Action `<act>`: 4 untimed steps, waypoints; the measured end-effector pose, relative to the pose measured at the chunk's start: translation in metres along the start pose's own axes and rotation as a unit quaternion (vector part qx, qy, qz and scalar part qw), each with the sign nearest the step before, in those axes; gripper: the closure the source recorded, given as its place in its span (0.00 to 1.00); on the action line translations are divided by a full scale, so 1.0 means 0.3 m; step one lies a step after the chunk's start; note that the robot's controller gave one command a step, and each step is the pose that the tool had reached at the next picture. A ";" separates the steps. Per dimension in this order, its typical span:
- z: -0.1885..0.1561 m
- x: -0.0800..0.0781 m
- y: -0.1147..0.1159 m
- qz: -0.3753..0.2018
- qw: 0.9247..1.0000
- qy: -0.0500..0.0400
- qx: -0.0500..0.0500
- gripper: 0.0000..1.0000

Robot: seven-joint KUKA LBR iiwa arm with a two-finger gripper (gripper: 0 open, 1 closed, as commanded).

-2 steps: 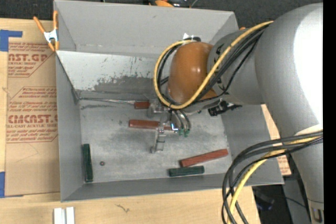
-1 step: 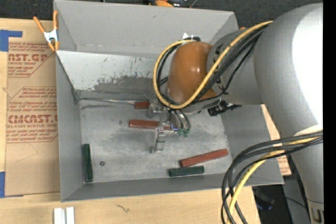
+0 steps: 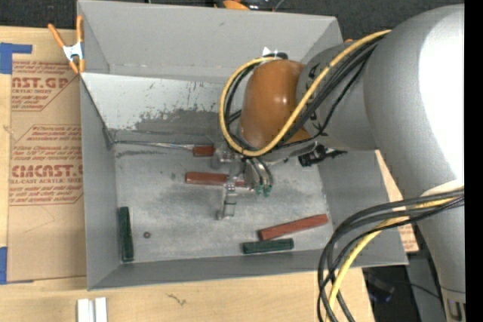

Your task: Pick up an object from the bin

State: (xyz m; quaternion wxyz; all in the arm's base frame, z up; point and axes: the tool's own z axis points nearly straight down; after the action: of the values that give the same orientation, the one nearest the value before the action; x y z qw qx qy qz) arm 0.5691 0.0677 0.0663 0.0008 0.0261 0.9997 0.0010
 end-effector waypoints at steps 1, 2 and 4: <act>-0.001 -0.001 0.001 0.000 1.000 0.000 0.000 1.00; -0.078 -0.003 0.005 0.000 1.000 -0.001 0.000 1.00; -0.376 -0.012 0.014 -0.002 1.000 -0.003 -0.001 1.00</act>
Offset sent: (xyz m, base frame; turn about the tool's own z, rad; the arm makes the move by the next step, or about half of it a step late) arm 0.0000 0.0000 0.0000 0.0000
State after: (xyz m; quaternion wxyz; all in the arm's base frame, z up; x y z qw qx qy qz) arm 0.5727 0.0717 0.1790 0.0041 0.0246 0.9997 0.0015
